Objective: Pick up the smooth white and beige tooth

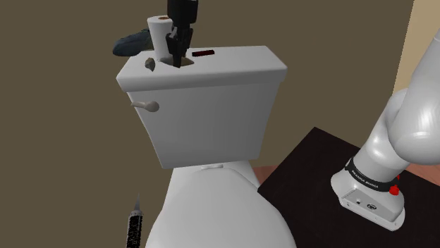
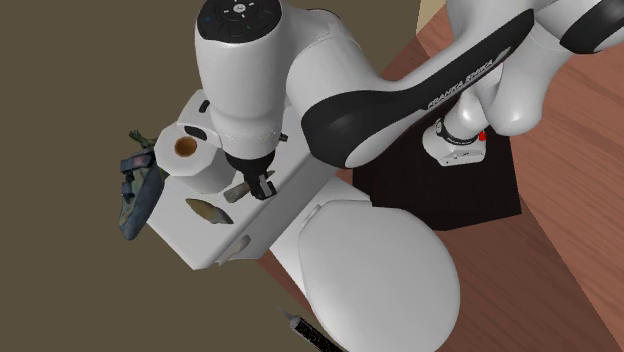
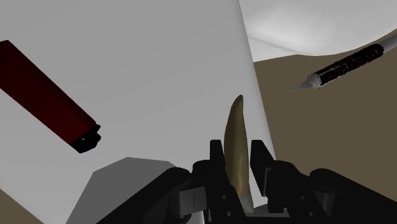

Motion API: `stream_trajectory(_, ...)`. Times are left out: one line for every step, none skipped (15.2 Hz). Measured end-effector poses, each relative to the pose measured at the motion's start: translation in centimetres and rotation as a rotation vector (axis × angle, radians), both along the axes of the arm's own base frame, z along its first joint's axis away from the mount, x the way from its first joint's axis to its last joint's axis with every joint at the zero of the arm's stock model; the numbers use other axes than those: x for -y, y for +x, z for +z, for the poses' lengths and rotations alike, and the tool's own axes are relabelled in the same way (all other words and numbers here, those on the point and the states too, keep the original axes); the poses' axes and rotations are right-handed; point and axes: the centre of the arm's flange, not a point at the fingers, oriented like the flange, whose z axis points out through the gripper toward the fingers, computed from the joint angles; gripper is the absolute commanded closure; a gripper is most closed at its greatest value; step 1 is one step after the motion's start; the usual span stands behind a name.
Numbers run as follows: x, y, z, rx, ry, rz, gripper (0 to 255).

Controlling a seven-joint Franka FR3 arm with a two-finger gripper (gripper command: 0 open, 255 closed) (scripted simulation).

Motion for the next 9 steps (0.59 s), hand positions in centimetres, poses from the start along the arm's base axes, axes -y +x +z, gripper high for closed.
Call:
stream_trajectory(-0.1,-0.1,0.4,-0.001,0.0,0.0,255)
stream_trajectory(0.0,0.0,1.0,-0.002,0.0,0.001,255)
stream_trajectory(0.0,0.0,1.5,-0.002,0.0,0.0,255)
stream_trajectory(0.0,0.1,2.1,-0.002,-0.001,0.001,255)
stream_trajectory(0.0,0.1,2.5,-0.002,0.0,0.001,255)
stream_trajectory(0.0,0.1,2.9,-0.002,-0.001,0.001,255)
stream_trajectory(0.0,0.1,3.5,-0.002,-0.001,0.001,255)
stream_trajectory(0.0,0.0,4.0,-0.002,-0.001,0.001,255)
stream_trajectory(0.0,0.0,4.5,-0.002,0.0,0.001,255)
